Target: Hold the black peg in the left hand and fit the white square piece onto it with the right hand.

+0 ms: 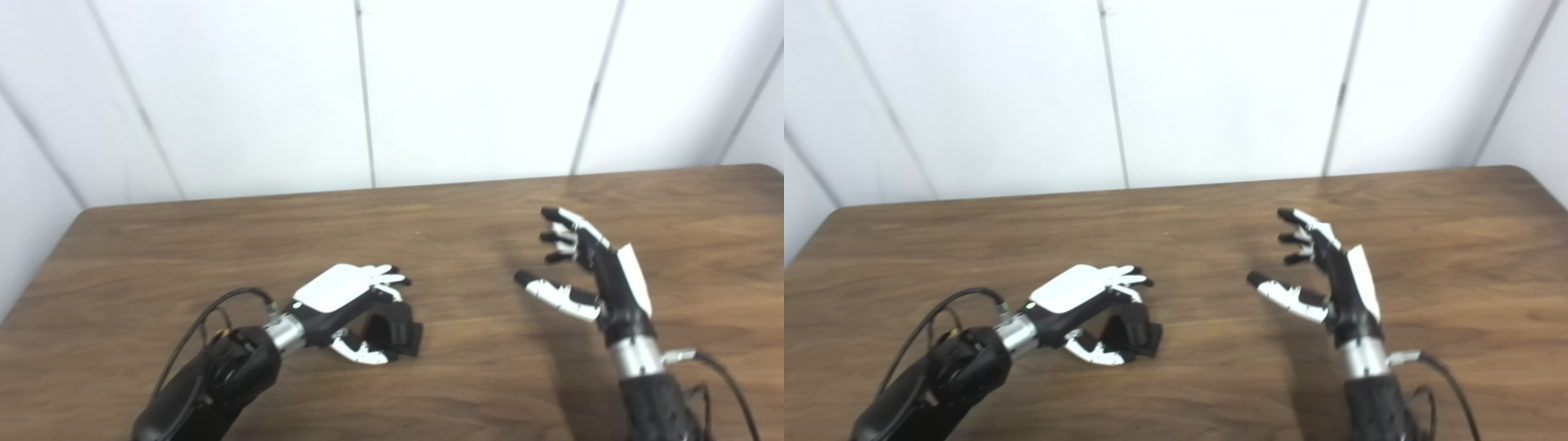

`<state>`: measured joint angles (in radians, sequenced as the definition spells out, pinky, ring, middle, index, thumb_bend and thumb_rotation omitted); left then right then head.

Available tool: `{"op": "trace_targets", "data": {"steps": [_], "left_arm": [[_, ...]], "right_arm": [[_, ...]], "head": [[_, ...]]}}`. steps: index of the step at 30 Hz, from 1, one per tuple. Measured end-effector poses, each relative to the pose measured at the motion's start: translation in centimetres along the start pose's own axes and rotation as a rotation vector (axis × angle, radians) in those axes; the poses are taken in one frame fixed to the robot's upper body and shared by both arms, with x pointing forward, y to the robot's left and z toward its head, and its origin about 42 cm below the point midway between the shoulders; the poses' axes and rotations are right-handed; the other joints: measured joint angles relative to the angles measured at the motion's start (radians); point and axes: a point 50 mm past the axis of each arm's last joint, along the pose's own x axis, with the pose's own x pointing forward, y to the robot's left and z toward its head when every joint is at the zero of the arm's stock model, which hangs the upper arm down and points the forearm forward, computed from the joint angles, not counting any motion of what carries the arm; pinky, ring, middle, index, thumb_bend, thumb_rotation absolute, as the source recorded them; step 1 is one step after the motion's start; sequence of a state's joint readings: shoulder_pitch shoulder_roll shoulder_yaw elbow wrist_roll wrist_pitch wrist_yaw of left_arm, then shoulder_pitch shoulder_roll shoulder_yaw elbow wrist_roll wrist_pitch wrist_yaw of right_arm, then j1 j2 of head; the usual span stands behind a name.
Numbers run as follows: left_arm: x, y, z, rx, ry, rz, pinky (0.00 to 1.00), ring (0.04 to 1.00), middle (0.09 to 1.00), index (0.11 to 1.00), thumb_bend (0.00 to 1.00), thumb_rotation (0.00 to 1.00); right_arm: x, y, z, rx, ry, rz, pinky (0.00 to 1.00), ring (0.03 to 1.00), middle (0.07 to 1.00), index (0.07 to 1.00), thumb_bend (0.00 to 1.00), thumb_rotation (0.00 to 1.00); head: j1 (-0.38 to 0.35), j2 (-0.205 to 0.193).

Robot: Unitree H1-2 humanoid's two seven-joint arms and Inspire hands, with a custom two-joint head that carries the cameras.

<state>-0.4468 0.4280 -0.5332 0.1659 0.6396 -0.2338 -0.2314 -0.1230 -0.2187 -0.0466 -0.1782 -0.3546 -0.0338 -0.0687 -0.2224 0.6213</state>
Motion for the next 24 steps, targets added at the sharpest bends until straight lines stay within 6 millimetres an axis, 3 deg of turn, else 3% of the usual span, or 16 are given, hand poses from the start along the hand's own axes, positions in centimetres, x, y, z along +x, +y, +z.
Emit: {"op": "trace_targets", "data": {"steps": [5, 9, 14, 18, 24], "left_arm": [[-0.1, -0.1, -0.2, -0.004, -0.002, 0.006, 0.92, 0.964, 0.915, 0.574, 0.85, 0.14], [-0.2, -0.2, -0.5, -0.023, 0.003, 0.009, 0.91, 0.962, 0.915, 0.573, 0.85, 0.14], [-0.2, -0.8, -1.3, -0.054, -0.003, 0.031, 0.89, 0.948, 0.906, 0.577, 0.85, 0.13], [-0.3, -1.0, -1.4, -0.063, -0.002, 0.043, 0.90, 0.952, 0.906, 0.582, 0.85, 0.13], [-0.6, -1.0, -1.7, -0.062, 0.001, 0.048, 0.90, 0.951, 0.905, 0.581, 0.85, 0.14]], "right_arm": [[2.5, -4.6, -0.1, -0.246, -0.040, 0.009, 0.67, 0.778, 0.817, 0.767, 0.68, 0.19], [4.2, -7.1, 0.2, -0.363, -0.050, 0.006, 0.65, 0.781, 0.823, 0.755, 0.68, 0.18], [5.5, -7.5, -0.7, -0.390, -0.011, 0.022, 0.63, 0.781, 0.824, 0.755, 0.69, 0.16], [5.8, -6.9, -1.8, -0.425, 0.060, 0.097, 0.60, 0.797, 0.860, 0.782, 0.70, 0.24], [10.2, -8.0, -1.9, -0.596, 0.132, 0.262, 0.69, 0.892, 0.931, 0.825, 0.78, 0.38]], "head": [[-0.029, -0.008], [-0.038, -0.014], [-0.067, -0.029], [-0.080, -0.035], [-0.078, -0.038]]}}
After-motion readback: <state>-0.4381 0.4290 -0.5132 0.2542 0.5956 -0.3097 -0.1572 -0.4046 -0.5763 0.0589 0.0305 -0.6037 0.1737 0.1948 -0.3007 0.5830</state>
